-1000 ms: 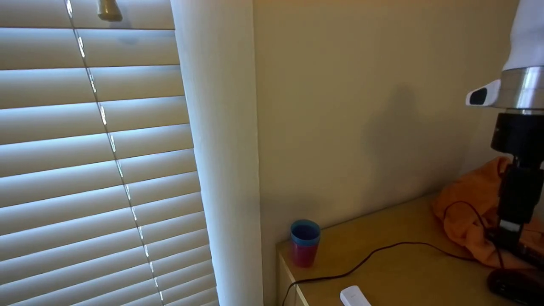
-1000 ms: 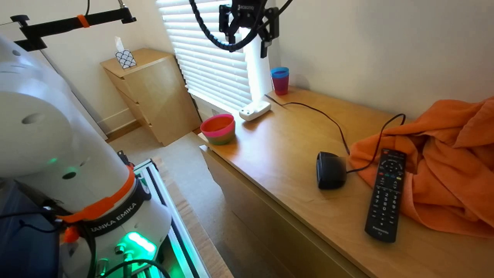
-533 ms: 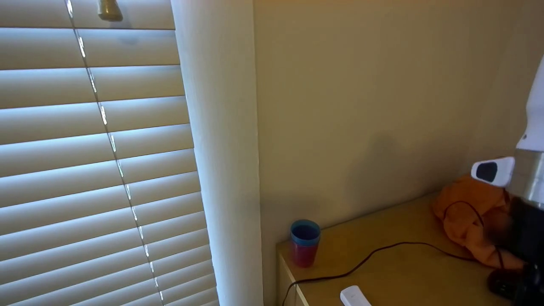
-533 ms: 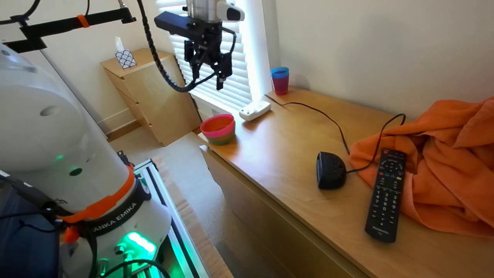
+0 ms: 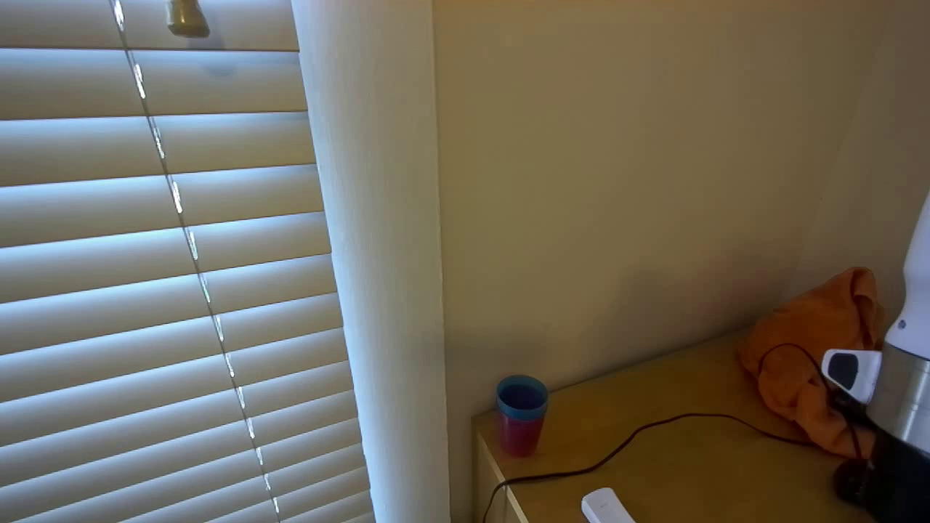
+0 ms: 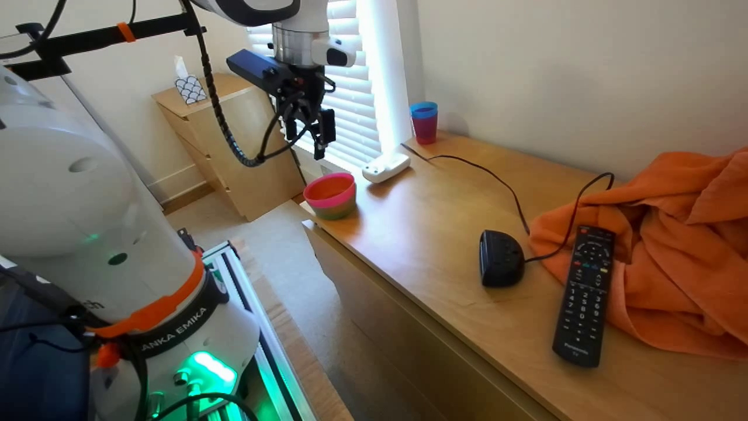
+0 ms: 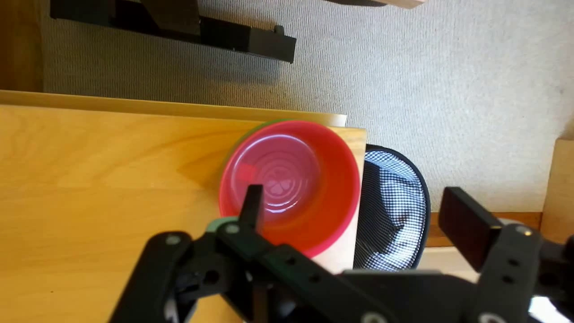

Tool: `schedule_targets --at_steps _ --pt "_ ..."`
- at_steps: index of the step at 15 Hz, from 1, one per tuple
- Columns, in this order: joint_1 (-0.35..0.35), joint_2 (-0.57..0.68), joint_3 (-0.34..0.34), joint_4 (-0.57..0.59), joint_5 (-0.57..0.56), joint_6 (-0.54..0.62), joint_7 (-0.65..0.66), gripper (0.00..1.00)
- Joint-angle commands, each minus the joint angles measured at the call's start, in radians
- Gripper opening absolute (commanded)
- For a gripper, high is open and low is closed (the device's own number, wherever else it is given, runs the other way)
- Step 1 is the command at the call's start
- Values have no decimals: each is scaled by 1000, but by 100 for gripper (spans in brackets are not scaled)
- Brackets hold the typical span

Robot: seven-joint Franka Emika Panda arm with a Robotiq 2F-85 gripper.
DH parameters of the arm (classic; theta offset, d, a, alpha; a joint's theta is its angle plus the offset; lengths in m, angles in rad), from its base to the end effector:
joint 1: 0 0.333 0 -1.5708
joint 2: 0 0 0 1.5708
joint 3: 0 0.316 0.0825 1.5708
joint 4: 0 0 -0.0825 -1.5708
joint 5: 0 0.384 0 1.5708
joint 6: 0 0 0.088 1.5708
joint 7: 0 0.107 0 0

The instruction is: Remove the pink bowl from the green bowl and put it on the table

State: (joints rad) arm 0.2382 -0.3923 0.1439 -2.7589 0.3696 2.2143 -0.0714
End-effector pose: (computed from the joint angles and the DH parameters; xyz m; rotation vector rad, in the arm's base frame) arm 0.3271 0.1393 0.3204 -2.9181 -0.2825 0.2632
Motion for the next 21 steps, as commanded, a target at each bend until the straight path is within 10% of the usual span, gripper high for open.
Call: schedule_targets --at_steps 1,7,11,21 --pt "5 -1 -6 1 -4 -3 2 100" --pt "-91 122 -2 6 -288 96 7 100" --pt "-74 235 -33 21 -264 135 -134 100" --pt "-68 268 1 42 -252 157 -2 93"
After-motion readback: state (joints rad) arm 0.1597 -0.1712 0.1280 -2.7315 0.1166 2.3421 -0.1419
